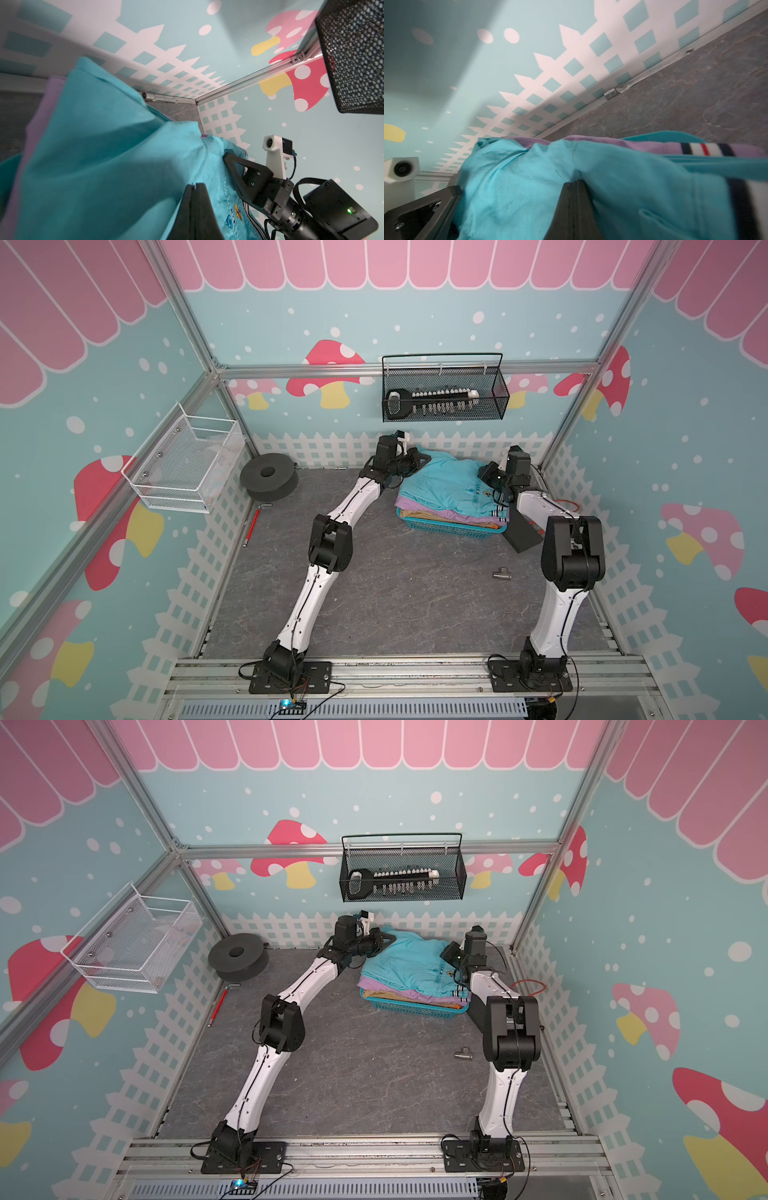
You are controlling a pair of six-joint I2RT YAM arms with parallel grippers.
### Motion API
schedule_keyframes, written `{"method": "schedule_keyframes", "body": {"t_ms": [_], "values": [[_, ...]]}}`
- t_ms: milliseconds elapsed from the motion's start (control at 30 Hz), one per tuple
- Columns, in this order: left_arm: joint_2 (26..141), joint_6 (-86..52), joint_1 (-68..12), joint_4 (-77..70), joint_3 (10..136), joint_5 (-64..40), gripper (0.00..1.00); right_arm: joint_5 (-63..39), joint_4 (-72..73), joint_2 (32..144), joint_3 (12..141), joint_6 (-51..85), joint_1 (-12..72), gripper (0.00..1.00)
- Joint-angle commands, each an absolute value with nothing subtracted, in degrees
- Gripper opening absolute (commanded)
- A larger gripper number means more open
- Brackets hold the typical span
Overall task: Put the folded long pants in the basket
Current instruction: Place the long pant in the basket.
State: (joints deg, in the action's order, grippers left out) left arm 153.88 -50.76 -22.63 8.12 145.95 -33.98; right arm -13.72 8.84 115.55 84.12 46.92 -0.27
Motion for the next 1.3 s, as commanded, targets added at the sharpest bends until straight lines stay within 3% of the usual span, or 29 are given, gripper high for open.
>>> {"method": "schedule_keyframes", "body": {"t_ms": [0,200,333,533,933,1267], "values": [[155.9,-49.7,-21.2,12.1,144.9,-31.3,0.05,-7.7,5.8,116.9,81.9,46.4,-1.2,0.02],[156.5,-49.9,-20.0,12.5,145.0,-32.5,0.06,-13.3,9.1,117.3,80.7,47.3,-3.5,0.01],[155.8,-49.7,-20.0,12.6,145.0,-34.6,0.06,-24.2,15.5,116.3,81.1,45.8,-3.6,0.02],[148.4,-46.6,-20.3,12.7,141.8,-38.2,0.05,-33.0,20.6,109.8,76.3,45.9,-2.7,0.07],[129.8,-39.1,-20.6,12.5,120.9,-36.5,0.05,-34.2,13.9,96.0,62.8,43.2,-1.0,0.08],[125.7,-35.9,-22.3,7.9,103.5,-37.7,0.02,-29.0,11.7,96.4,56.5,40.6,-1.0,0.07]]}}
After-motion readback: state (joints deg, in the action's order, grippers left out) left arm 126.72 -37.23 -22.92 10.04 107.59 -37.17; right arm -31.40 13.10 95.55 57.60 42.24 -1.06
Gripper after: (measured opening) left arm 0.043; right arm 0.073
